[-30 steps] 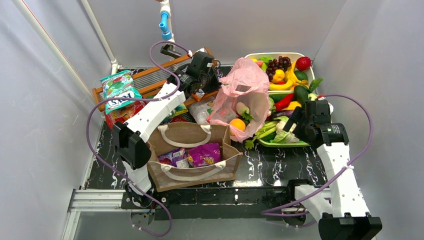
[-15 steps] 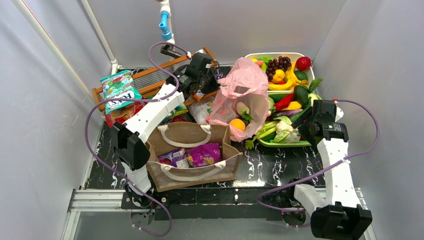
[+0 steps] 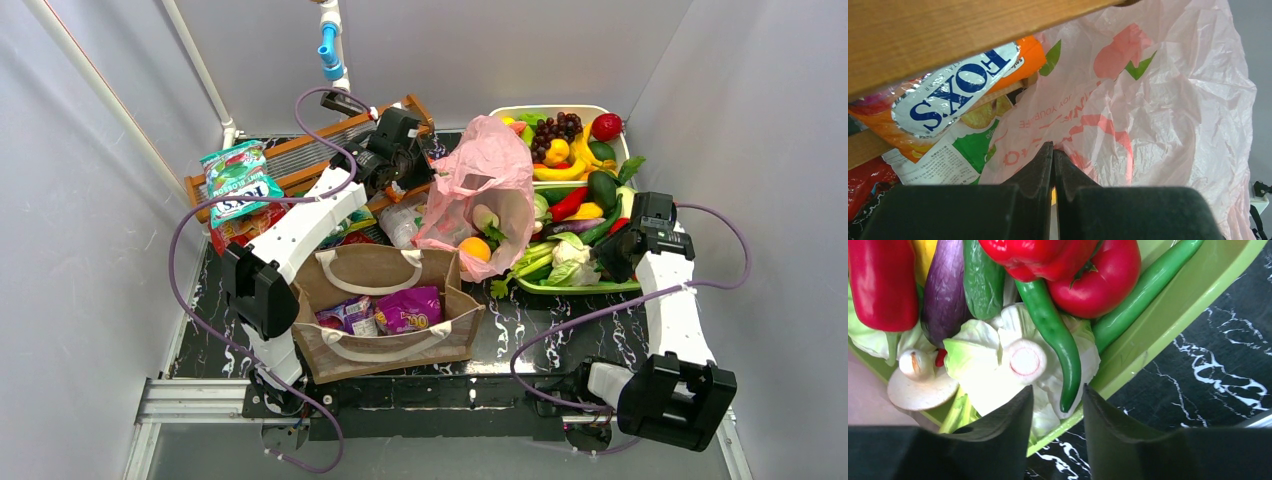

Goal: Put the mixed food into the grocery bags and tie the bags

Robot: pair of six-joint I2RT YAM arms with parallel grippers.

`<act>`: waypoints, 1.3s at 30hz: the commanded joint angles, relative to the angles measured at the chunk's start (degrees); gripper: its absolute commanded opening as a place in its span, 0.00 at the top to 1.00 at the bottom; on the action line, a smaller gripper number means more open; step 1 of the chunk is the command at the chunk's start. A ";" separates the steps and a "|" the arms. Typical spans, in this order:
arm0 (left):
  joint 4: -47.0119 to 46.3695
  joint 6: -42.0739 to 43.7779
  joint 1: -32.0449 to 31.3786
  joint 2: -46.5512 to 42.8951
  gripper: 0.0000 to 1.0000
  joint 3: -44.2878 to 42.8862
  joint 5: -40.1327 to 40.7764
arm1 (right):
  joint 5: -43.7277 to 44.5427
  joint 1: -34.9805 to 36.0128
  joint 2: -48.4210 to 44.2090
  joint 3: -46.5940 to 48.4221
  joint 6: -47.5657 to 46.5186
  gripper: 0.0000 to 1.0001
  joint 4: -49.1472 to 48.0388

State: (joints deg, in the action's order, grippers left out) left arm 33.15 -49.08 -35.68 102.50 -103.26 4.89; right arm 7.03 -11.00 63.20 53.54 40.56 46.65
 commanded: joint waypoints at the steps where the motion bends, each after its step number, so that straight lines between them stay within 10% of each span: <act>1: 0.44 0.07 0.71 -3.69 1.00 1.19 -1.14 | -2.39 -1.23 1.97 0.22 0.90 0.57 -2.34; 10: 0.11 -0.29 1.04 -2.96 1.00 1.34 -2.08 | -5.31 -2.61 3.21 -0.92 1.46 0.61 -3.33; 15: 0.16 -0.53 1.05 -2.57 1.00 0.89 -2.29 | -6.57 -2.62 2.32 -0.72 0.91 0.99 -3.56; 39: 2.79 -3.92 1.05 -0.58 1.00 -3.33 -3.53 | -11.35 7.06 -3.27 23.43 -1.14 0.99 7.93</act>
State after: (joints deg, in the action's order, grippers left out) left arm 33.95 -52.71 -34.98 102.83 -104.18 1.43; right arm -3.60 -4.78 60.36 72.53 40.21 53.10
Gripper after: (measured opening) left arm 0.010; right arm 0.056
